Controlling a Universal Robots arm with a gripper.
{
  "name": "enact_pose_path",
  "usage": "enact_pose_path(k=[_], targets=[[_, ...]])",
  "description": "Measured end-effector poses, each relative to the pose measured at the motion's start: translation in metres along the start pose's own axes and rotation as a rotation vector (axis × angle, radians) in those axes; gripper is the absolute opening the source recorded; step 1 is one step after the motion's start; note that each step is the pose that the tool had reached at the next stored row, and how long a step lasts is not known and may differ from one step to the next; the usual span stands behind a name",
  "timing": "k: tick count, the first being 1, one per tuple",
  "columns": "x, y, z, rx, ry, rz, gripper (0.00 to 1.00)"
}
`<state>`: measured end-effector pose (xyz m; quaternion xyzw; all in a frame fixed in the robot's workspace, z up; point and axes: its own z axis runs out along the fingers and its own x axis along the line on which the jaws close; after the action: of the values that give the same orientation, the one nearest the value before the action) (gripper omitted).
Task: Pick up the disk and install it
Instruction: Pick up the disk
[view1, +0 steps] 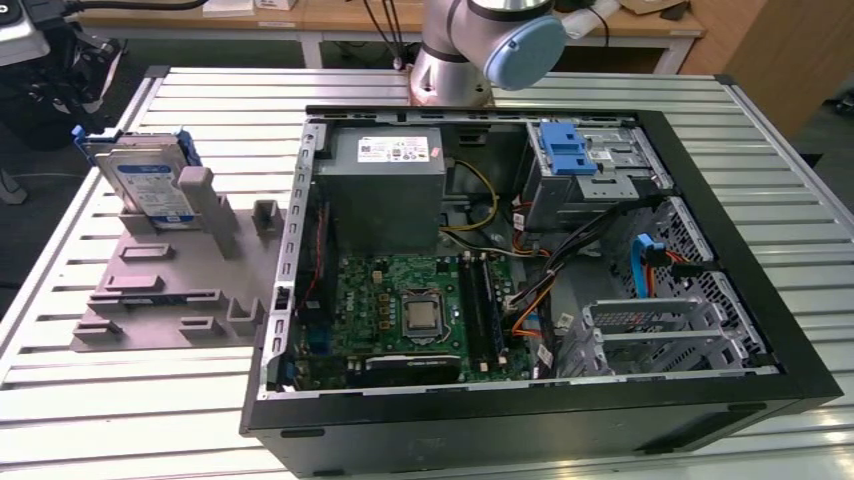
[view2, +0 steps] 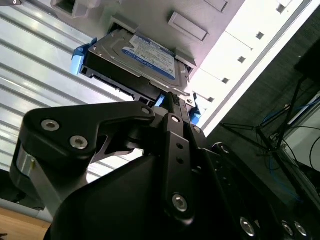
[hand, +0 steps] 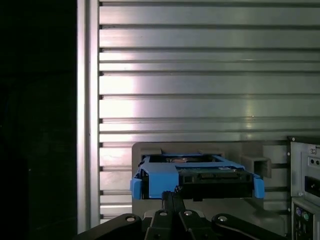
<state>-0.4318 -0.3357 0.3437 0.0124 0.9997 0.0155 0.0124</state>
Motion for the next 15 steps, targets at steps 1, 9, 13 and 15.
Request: enact_pose_path(k=[1,9,13,15], targets=[[0.0,0.0,0.0,-0.0001,0.0001,-0.003,0.11],[0.0,0.0,0.0,-0.0004,0.0005,-0.017,0.11],[0.0,0.0,0.0,-0.0006,0.0007,-0.023,0.11],[0.0,0.0,0.0,-0.0007,0.0008,-0.027,0.11]])
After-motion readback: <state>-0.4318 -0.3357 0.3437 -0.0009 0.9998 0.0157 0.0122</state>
